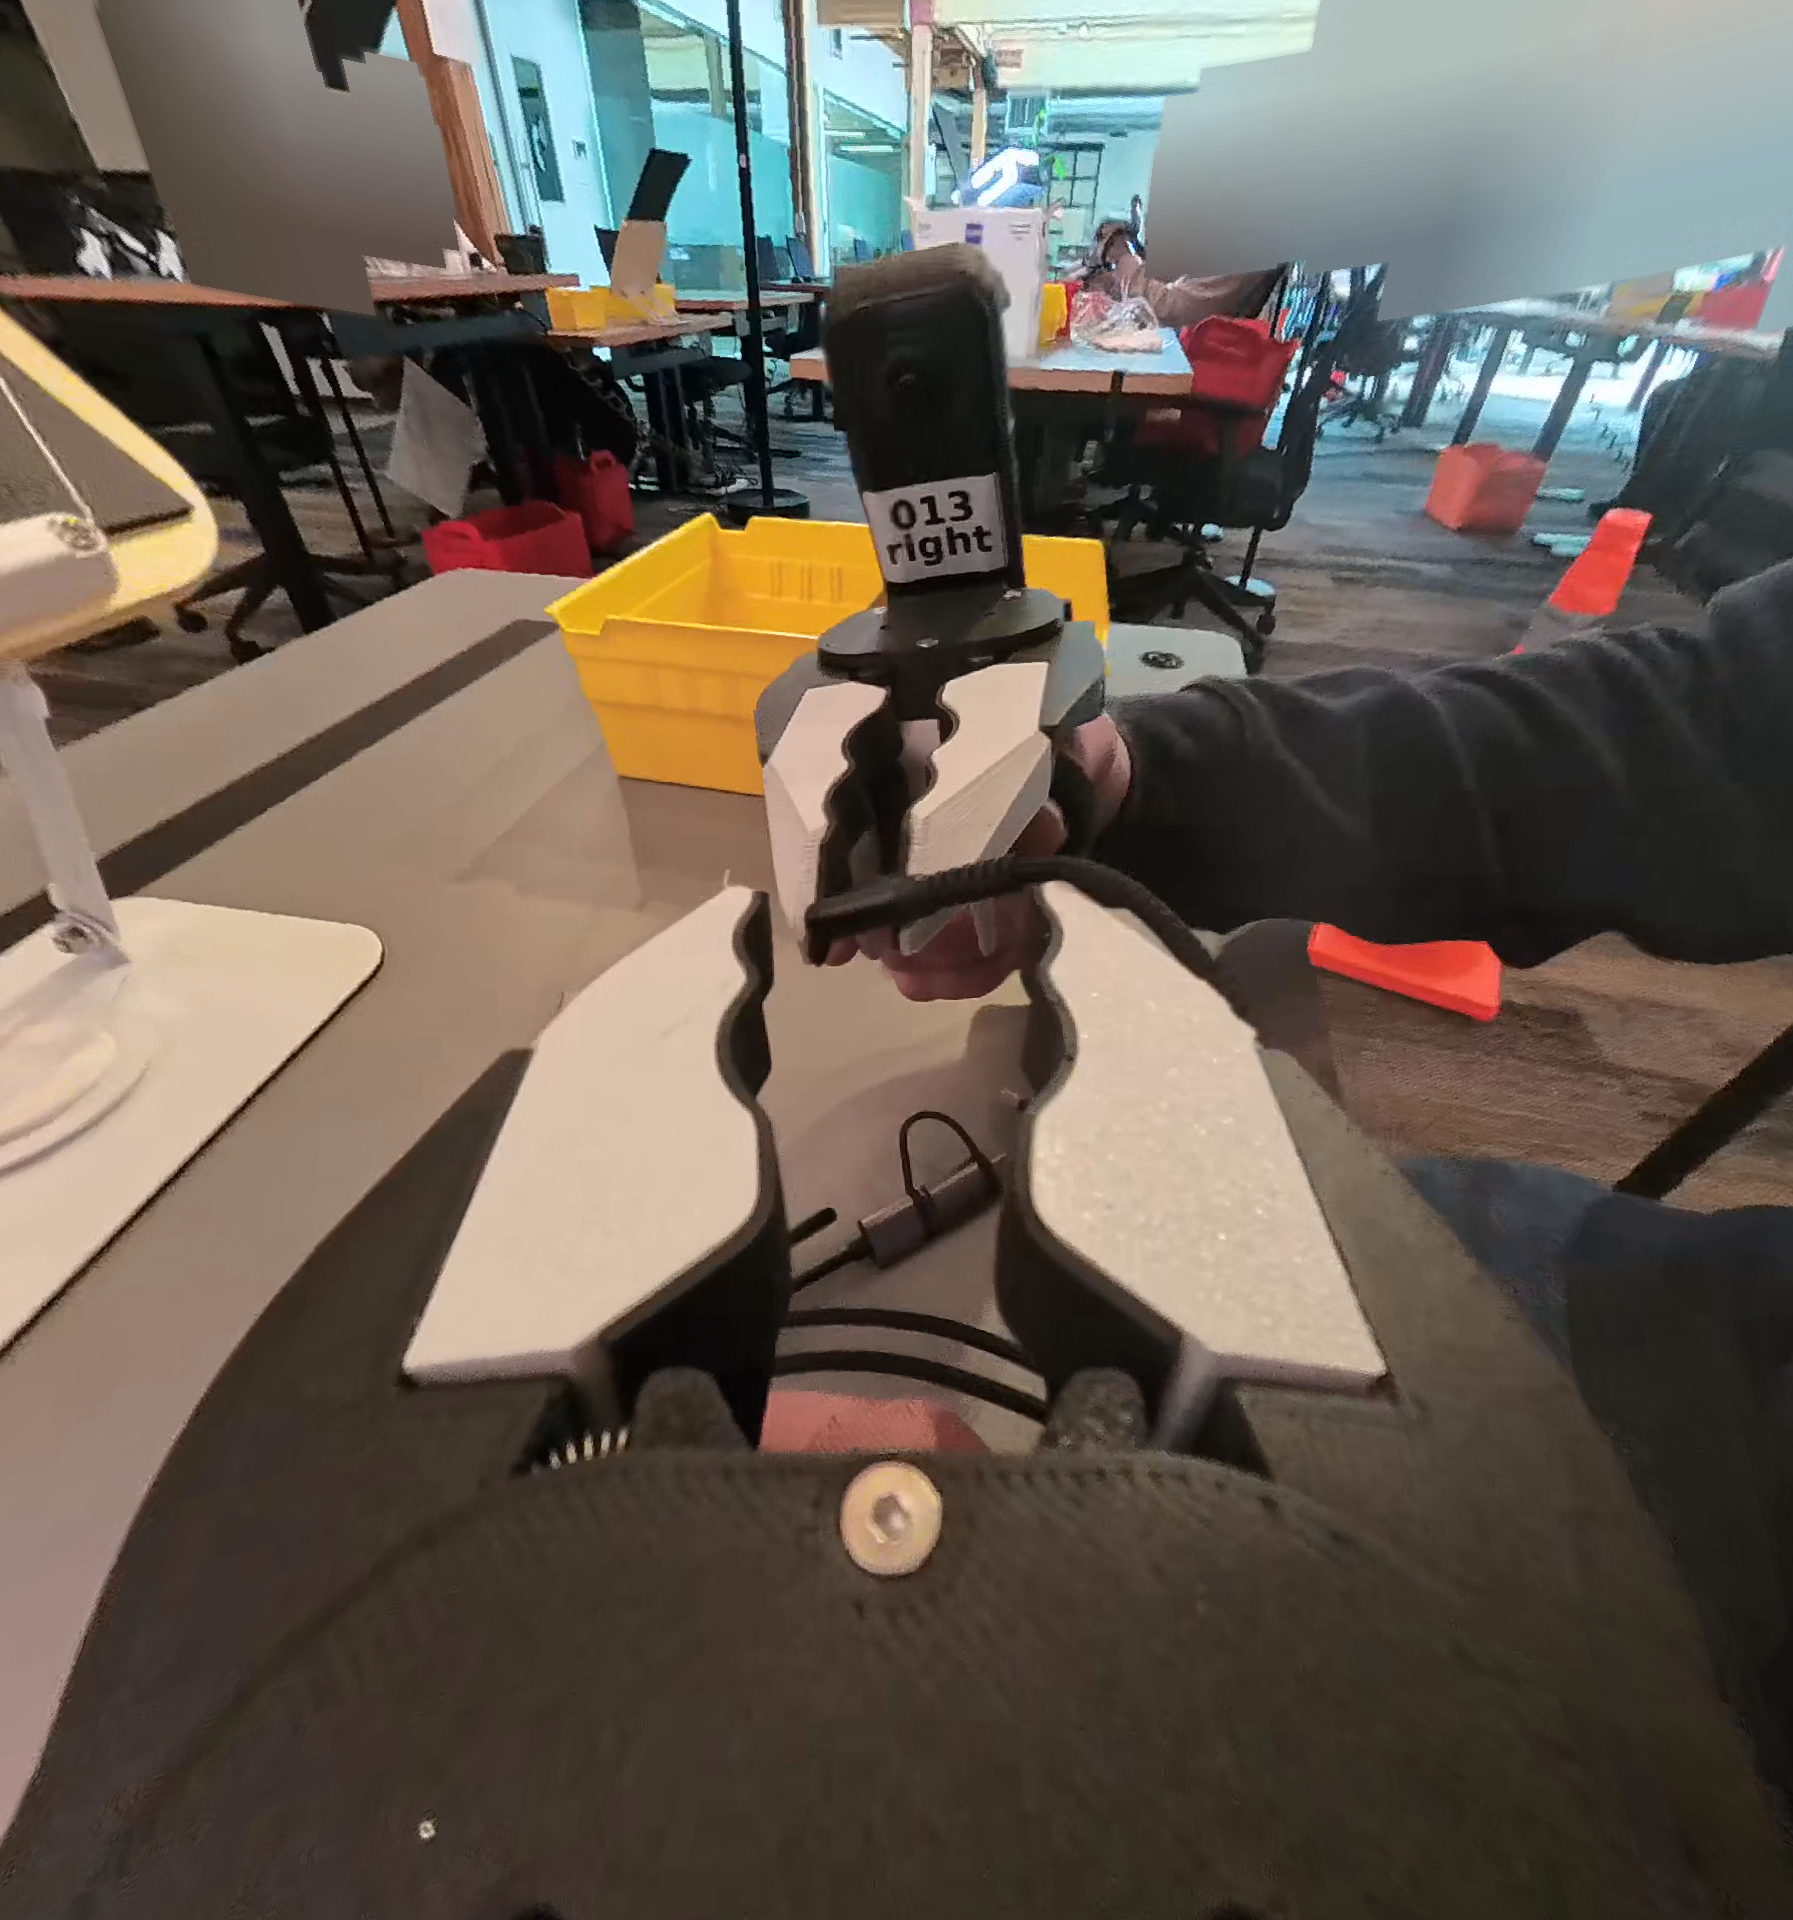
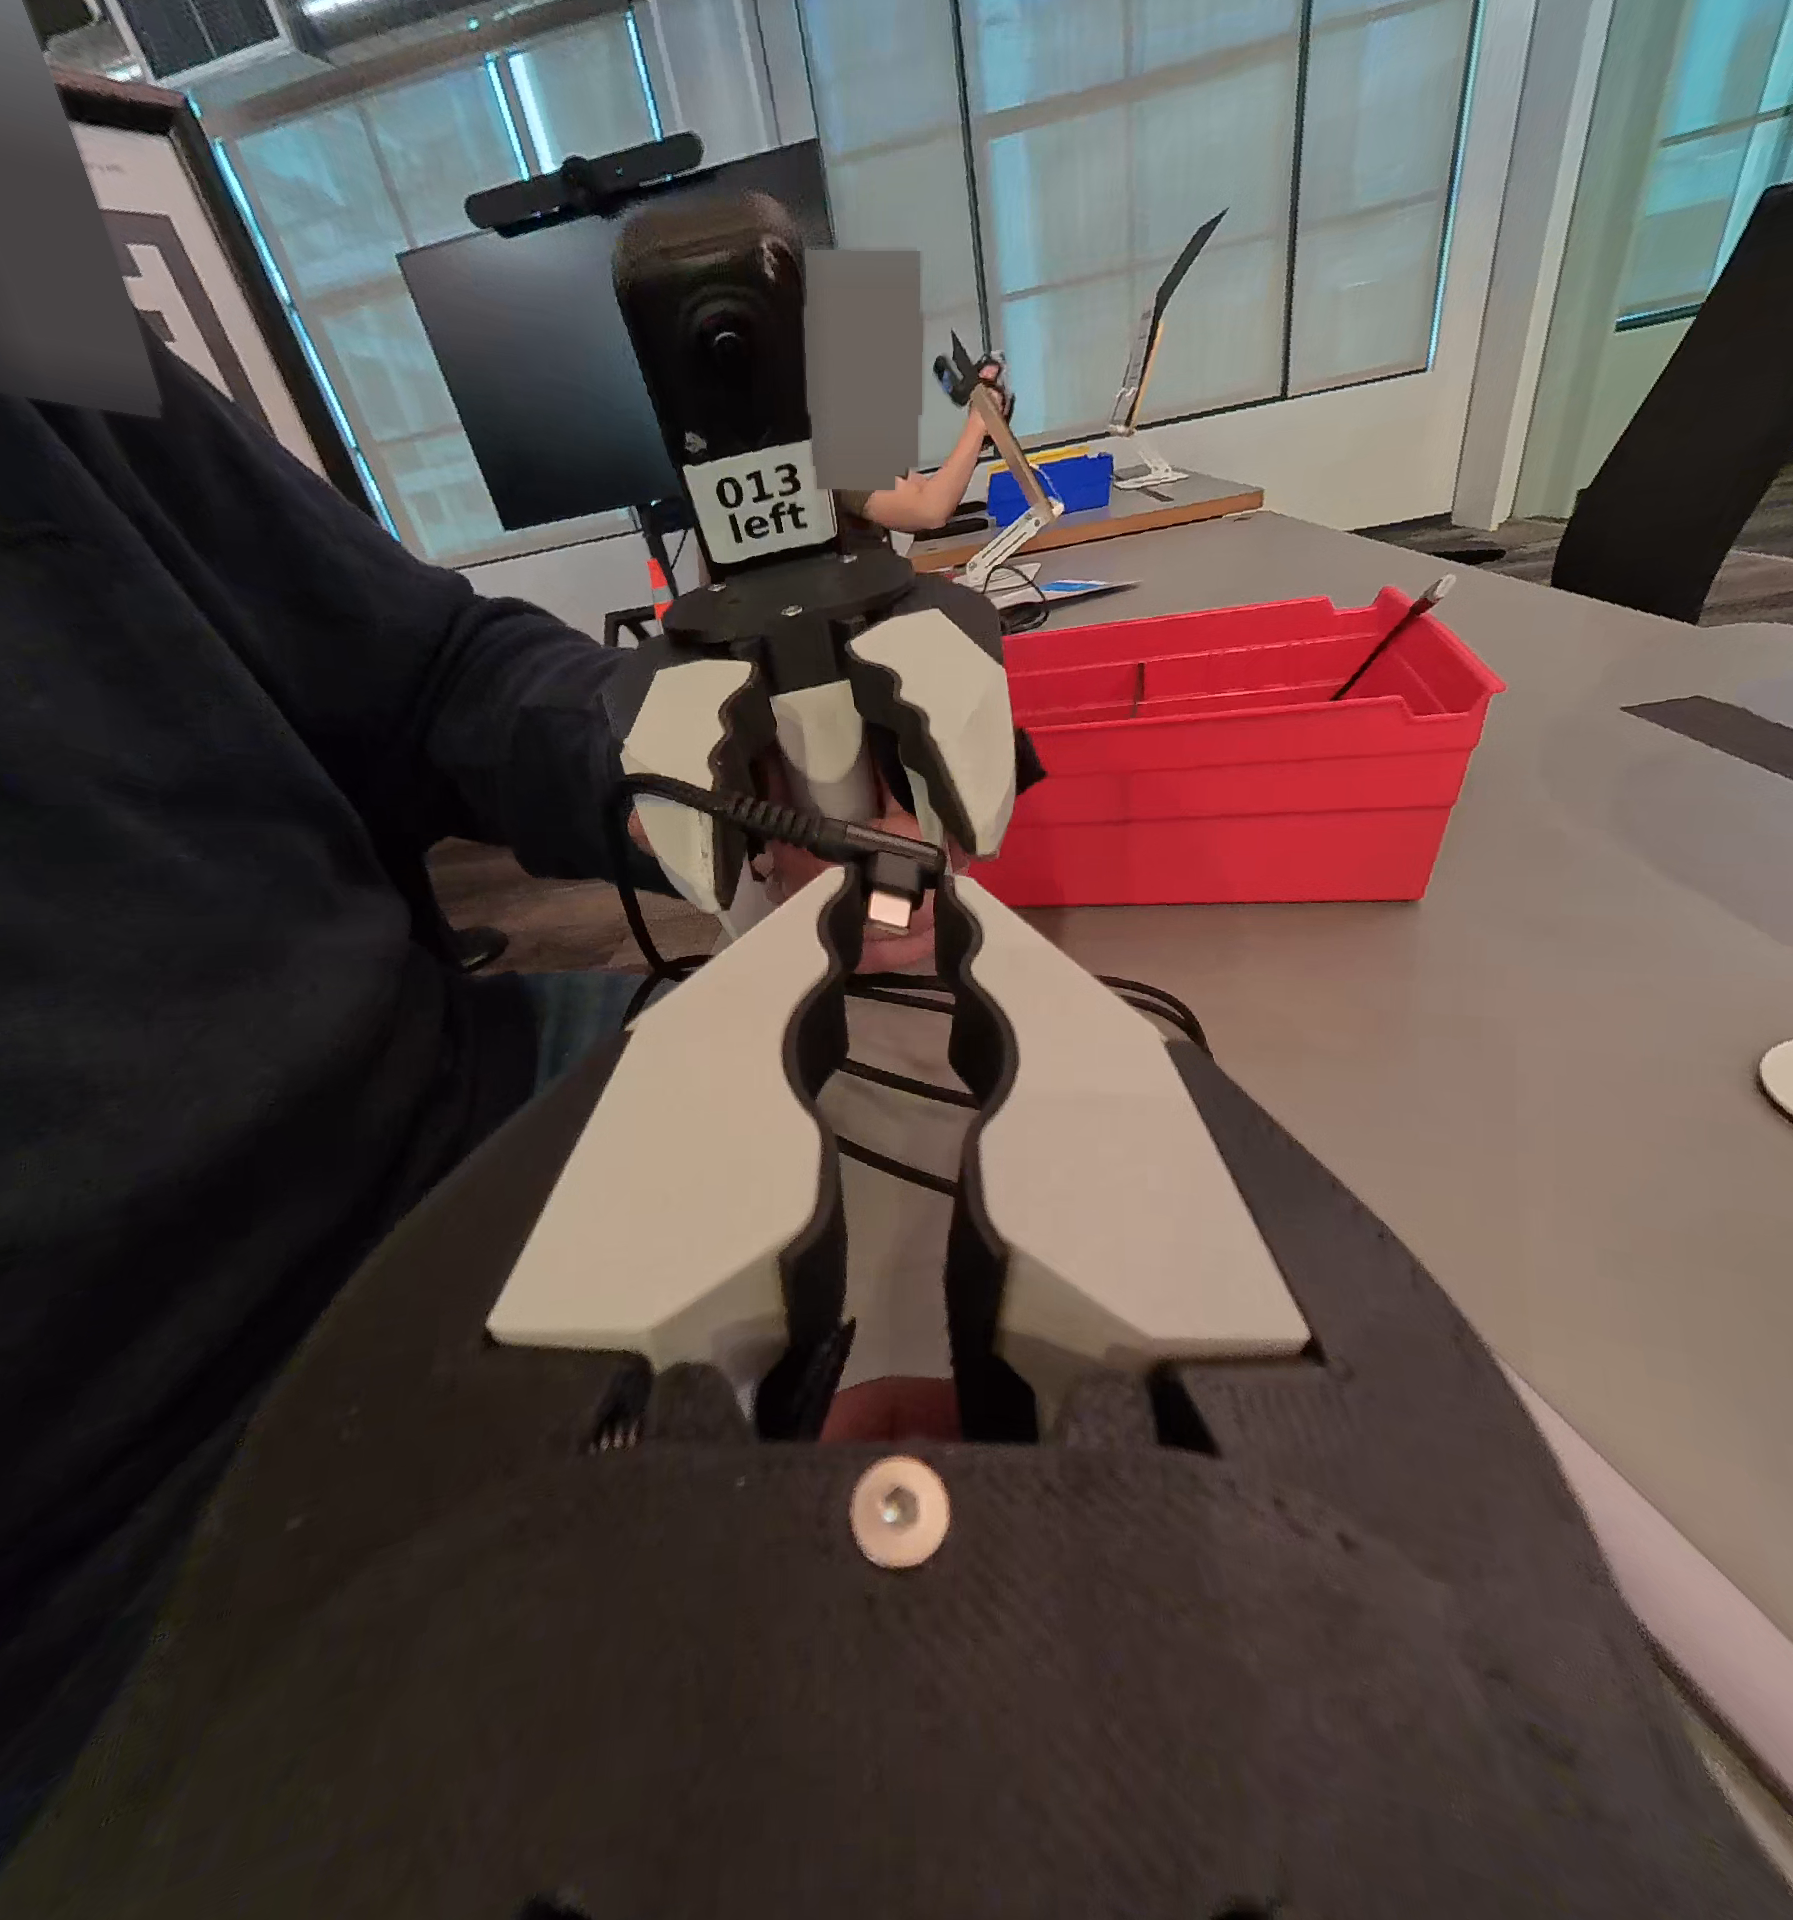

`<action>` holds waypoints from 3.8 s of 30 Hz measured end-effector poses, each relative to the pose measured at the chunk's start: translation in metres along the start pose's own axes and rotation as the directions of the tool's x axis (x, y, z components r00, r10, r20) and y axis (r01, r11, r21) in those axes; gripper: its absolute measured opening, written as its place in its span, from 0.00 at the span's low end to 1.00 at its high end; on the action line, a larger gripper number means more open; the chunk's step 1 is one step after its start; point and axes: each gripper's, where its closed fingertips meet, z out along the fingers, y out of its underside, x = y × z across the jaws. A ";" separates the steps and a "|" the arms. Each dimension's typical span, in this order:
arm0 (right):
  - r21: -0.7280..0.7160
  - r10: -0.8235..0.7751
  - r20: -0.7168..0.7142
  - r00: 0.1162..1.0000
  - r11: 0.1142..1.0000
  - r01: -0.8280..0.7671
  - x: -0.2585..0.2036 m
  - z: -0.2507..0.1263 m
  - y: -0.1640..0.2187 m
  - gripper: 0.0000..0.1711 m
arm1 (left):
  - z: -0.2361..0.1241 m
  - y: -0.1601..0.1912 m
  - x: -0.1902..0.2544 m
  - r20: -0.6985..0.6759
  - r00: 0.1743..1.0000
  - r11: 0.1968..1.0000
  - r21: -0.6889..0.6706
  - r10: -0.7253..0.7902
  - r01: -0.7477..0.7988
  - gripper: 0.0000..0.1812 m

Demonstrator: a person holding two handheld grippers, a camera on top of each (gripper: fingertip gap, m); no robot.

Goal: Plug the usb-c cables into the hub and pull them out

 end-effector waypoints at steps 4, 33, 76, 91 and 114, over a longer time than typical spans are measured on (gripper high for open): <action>-0.016 0.004 0.008 1.000 1.000 -0.004 0.000 0.002 0.002 0.04 | 0.003 0.000 0.004 0.012 0.997 0.997 -0.013 0.082 -0.081 0.19; -0.262 -0.292 -0.186 0.938 0.935 0.239 0.000 -0.007 0.002 0.07 | -0.007 -0.003 0.004 0.077 0.835 0.830 -0.193 0.545 -0.524 0.04; -0.439 -0.810 -0.274 0.518 0.585 0.682 -0.016 -0.008 -0.021 0.02 | -0.002 -0.020 0.037 -0.410 0.802 0.895 -0.093 -0.434 0.436 0.49; -0.376 -0.750 -0.319 0.579 0.661 0.649 -0.016 -0.015 -0.023 0.02 | 0.007 -0.022 0.035 -0.351 0.875 0.933 0.009 -0.334 0.360 0.33; -0.390 -0.774 -0.321 0.547 0.634 0.668 -0.021 -0.016 -0.020 0.02 | 0.005 -0.027 0.034 -0.398 0.816 0.885 0.025 -0.419 0.466 0.30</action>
